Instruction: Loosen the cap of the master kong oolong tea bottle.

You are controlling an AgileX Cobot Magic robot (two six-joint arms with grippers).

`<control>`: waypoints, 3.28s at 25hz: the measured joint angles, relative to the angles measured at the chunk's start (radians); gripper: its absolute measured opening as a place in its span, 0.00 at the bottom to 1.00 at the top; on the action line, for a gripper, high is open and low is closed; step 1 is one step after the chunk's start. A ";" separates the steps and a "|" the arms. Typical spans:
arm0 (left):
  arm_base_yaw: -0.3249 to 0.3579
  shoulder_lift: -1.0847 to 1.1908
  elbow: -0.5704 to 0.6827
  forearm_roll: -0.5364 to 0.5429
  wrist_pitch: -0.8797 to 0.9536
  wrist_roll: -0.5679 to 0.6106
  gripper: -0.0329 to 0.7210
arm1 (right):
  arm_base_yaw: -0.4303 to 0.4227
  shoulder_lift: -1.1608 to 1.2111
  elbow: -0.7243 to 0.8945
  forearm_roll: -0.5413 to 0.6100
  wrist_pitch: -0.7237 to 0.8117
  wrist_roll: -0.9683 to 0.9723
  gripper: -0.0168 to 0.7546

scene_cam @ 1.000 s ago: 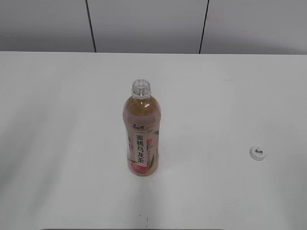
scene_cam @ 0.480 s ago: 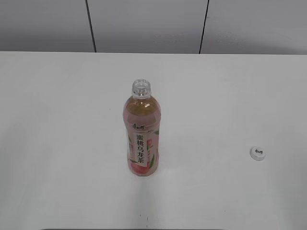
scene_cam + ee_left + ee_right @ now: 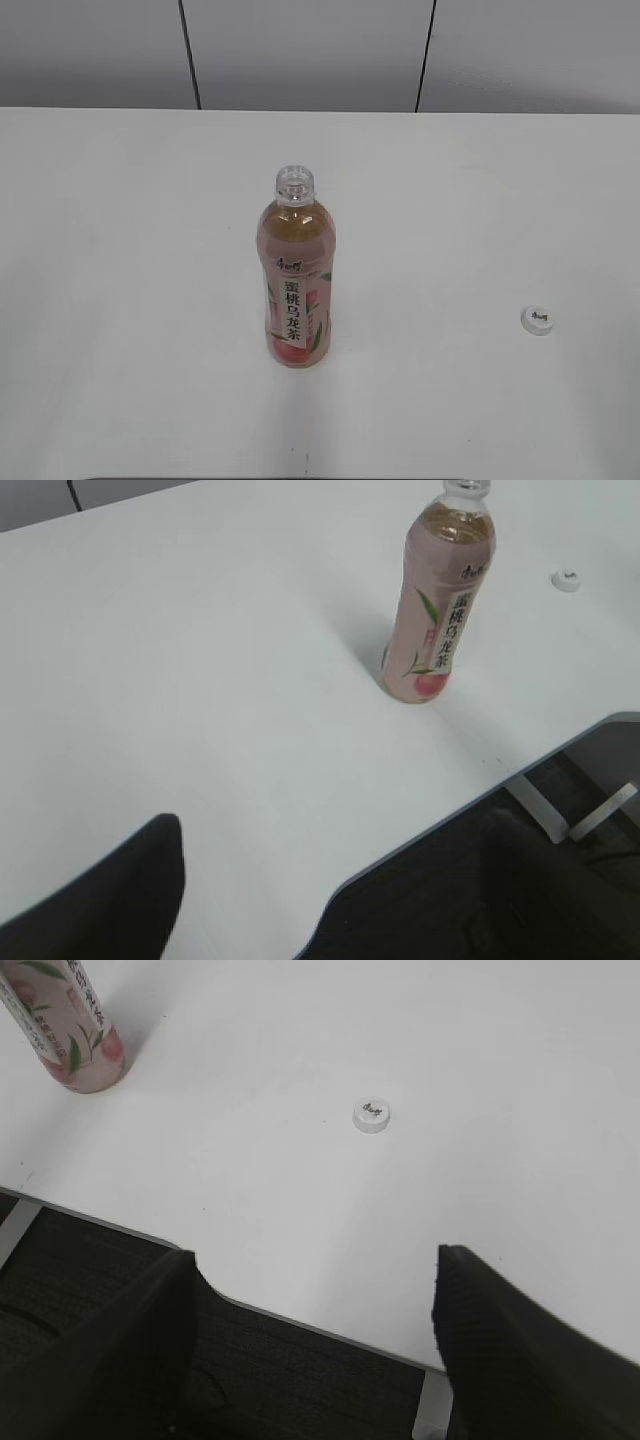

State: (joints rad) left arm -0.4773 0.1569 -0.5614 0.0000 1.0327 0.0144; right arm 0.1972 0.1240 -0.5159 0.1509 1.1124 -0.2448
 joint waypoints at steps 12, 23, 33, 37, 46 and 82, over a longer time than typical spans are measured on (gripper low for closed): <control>0.000 -0.002 0.000 0.000 -0.002 0.001 0.71 | 0.000 0.000 0.000 0.000 0.000 0.000 0.74; 0.068 -0.004 0.000 0.000 -0.004 0.002 0.67 | 0.000 0.000 0.000 0.000 0.000 0.000 0.74; 0.321 -0.141 0.000 0.000 -0.007 0.002 0.66 | 0.000 0.000 0.000 0.000 -0.001 0.000 0.74; 0.360 -0.163 0.000 0.000 -0.006 0.002 0.65 | -0.018 0.000 0.000 0.001 -0.001 0.000 0.74; 0.361 -0.163 0.000 0.000 -0.006 0.002 0.65 | -0.082 -0.093 0.002 0.001 -0.001 0.000 0.74; 0.391 -0.163 0.000 0.000 -0.007 0.002 0.65 | -0.157 -0.128 0.002 0.006 -0.001 0.000 0.74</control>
State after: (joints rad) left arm -0.0861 -0.0065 -0.5614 0.0000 1.0255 0.0163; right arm 0.0403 -0.0044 -0.5139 0.1570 1.1113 -0.2448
